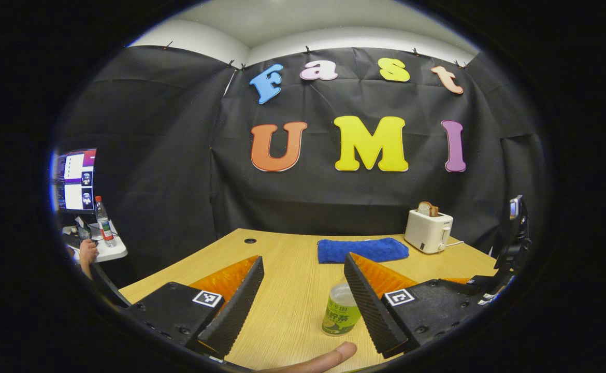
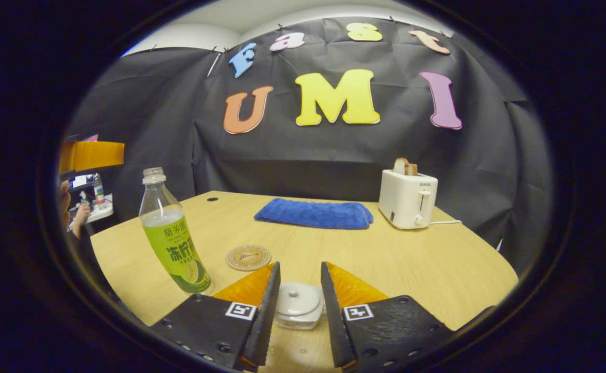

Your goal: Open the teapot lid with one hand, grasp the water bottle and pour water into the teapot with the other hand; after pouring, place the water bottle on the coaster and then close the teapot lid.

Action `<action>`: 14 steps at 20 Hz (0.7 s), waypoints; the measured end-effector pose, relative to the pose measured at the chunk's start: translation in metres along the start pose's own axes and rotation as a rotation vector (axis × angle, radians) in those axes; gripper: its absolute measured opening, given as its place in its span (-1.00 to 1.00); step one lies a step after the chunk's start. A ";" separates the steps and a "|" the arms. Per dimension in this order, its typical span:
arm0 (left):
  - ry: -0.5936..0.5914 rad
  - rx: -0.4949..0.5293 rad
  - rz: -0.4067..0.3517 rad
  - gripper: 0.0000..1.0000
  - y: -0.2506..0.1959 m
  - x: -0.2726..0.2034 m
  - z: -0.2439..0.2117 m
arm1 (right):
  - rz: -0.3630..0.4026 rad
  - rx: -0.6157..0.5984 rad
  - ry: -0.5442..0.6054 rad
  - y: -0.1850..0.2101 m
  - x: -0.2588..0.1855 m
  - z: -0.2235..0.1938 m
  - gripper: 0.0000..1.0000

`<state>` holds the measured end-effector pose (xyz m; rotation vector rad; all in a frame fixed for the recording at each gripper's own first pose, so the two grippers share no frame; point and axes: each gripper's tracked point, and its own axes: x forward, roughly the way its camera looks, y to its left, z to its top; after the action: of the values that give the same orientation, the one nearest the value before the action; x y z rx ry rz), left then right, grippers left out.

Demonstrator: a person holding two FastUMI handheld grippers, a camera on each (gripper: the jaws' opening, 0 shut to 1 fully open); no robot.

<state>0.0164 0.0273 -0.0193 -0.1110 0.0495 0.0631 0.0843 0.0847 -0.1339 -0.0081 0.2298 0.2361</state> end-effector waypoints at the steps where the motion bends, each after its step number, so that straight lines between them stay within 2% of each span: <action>1: -0.001 0.003 -0.002 0.96 0.000 0.000 0.000 | 0.011 0.001 0.008 0.003 0.001 -0.003 -0.17; 2: -0.004 0.007 -0.004 0.95 -0.001 0.000 0.000 | 0.022 0.002 0.011 0.005 0.002 -0.004 -0.10; 3: -0.006 0.010 -0.008 0.95 -0.002 0.001 0.001 | 0.023 0.001 0.014 0.005 0.002 -0.004 -0.17; 4: -0.006 0.013 -0.012 0.96 -0.003 0.001 0.001 | 0.028 0.009 0.027 0.005 0.007 -0.008 -0.33; 5: -0.004 0.014 -0.013 0.96 -0.004 0.002 0.000 | 0.043 0.018 0.040 0.008 0.007 -0.014 -0.63; 6: -0.002 0.013 -0.008 0.96 -0.002 0.001 -0.001 | 0.054 0.020 0.037 0.010 0.006 -0.013 -0.67; 9: -0.010 0.016 -0.001 0.95 -0.001 0.000 0.001 | 0.062 0.024 0.035 0.011 0.006 -0.015 -0.55; 12: -0.018 0.022 -0.008 0.96 -0.004 0.000 -0.004 | 0.059 0.015 0.017 0.009 0.009 -0.014 -0.58; 13: -0.014 0.028 -0.012 0.96 -0.005 0.001 -0.007 | 0.059 0.016 0.019 0.009 0.009 -0.014 -0.86; 14: -0.010 0.035 -0.017 0.95 -0.007 0.002 -0.012 | 0.057 0.011 0.013 0.009 0.011 -0.013 -0.85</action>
<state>0.0185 0.0195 -0.0303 -0.0759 0.0399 0.0460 0.0893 0.0955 -0.1491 0.0073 0.2442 0.2914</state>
